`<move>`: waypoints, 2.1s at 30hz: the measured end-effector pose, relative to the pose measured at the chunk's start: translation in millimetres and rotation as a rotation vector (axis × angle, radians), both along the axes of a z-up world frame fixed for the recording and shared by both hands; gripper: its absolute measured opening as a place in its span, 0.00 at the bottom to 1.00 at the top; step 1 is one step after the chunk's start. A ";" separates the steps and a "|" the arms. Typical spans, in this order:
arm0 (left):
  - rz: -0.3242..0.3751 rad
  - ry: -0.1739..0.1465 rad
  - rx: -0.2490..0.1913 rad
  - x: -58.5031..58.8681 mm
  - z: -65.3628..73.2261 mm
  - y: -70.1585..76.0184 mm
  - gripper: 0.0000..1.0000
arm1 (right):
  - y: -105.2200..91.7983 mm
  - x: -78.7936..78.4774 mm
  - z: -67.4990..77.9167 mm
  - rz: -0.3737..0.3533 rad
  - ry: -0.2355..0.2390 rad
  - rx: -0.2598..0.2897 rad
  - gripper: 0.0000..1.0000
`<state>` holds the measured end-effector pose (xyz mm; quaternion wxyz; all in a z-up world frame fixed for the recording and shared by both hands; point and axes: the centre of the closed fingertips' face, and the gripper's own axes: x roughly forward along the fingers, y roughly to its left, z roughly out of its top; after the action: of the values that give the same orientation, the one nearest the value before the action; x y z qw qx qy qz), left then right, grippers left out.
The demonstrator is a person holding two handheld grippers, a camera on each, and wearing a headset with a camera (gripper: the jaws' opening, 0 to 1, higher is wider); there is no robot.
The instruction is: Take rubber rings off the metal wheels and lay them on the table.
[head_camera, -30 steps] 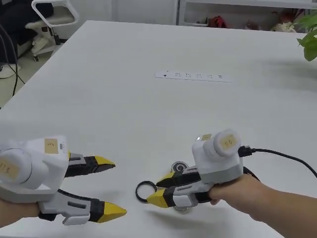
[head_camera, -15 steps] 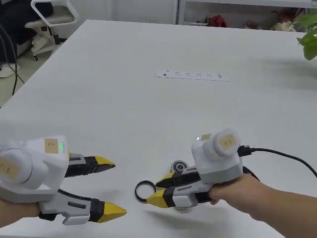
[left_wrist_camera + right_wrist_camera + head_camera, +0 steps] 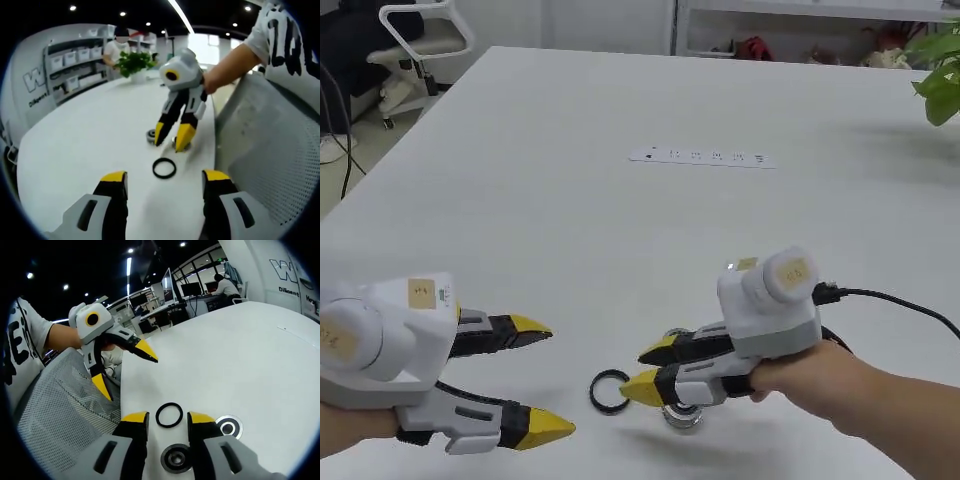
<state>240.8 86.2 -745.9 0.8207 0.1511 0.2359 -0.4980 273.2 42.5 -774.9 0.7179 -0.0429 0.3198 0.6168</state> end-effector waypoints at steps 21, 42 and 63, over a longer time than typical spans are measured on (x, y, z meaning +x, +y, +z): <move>0.035 -0.053 -0.043 16.4 28.7 5.4 0.63 | -39.3 23.8 42.4 -0.085 -0.111 0.051 0.37; 0.059 -0.076 -0.046 18.5 33.1 11.0 0.67 | -93.7 14.6 36.6 -0.183 -0.200 0.037 0.54; 0.098 -0.075 -0.051 15.6 27.2 17.9 0.70 | -132.0 1.1 25.5 -0.236 -0.254 -0.004 0.66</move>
<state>256.4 104.0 -718.7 0.8559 0.1368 0.1992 -0.4572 274.3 -89.5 -749.4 0.8199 -0.0840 0.2305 0.5173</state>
